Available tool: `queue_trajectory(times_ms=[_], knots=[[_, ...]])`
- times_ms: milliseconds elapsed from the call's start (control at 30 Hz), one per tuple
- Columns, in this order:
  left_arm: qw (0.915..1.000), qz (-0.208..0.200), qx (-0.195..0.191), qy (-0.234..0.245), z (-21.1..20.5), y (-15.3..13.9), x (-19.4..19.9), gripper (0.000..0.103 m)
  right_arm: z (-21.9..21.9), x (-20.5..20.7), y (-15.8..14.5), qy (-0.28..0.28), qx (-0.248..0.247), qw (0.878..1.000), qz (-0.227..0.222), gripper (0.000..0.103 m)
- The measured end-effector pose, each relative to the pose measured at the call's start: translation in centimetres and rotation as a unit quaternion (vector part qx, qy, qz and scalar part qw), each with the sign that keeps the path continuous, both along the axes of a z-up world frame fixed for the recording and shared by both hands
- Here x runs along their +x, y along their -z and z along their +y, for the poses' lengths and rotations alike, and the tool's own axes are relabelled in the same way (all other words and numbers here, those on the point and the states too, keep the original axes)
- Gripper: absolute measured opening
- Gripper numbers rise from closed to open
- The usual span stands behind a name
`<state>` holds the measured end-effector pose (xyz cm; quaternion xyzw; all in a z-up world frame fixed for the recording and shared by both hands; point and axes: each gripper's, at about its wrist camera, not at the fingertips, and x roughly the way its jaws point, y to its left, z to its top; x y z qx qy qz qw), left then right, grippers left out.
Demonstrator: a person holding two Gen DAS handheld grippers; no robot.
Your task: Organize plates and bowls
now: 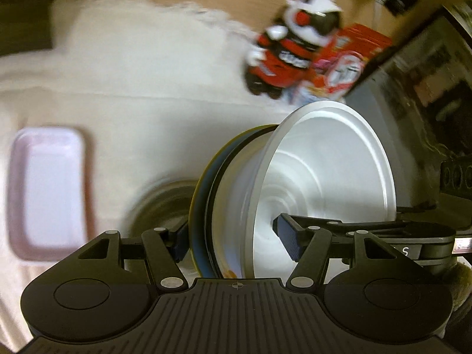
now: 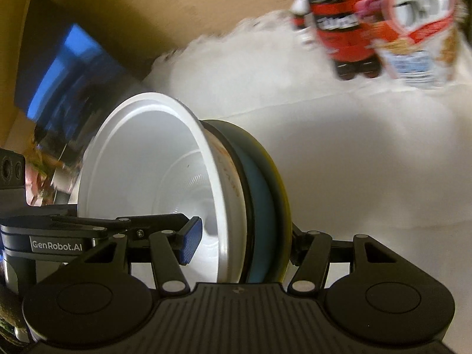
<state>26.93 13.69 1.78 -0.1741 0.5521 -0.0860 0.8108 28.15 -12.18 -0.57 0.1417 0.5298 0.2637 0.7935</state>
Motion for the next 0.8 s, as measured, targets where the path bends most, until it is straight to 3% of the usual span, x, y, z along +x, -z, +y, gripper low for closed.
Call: queue_trajectory(times_ms=[167, 367, 533, 800], knots=[[0.9989, 0.035, -0.012, -0.031, 3.3, 3.2, -0.8, 0.065, 3.5, 0.7, 3.4, -0.018, -0.008, 0.999, 0.048, 0.059], [0.9971, 0.067, -0.006, -0.034, 4.5, 6.4, -1.0, 0.064, 5.3, 1.4, 7.0, -0.019, -0.024, 0.994, 0.105, 0.059], [0.9974, 0.063, -0.006, -0.035, 4.7, 6.1, -0.9, 0.059, 5.0, 2.3, 7.9, -0.012, -0.004, 0.992, 0.122, 0.059], [0.9971, 0.065, -0.003, -0.040, 5.0, 5.9, -1.2, 0.047, 5.5, 2.5, 7.5, -0.023, -0.026, 0.993, 0.113, 0.059]])
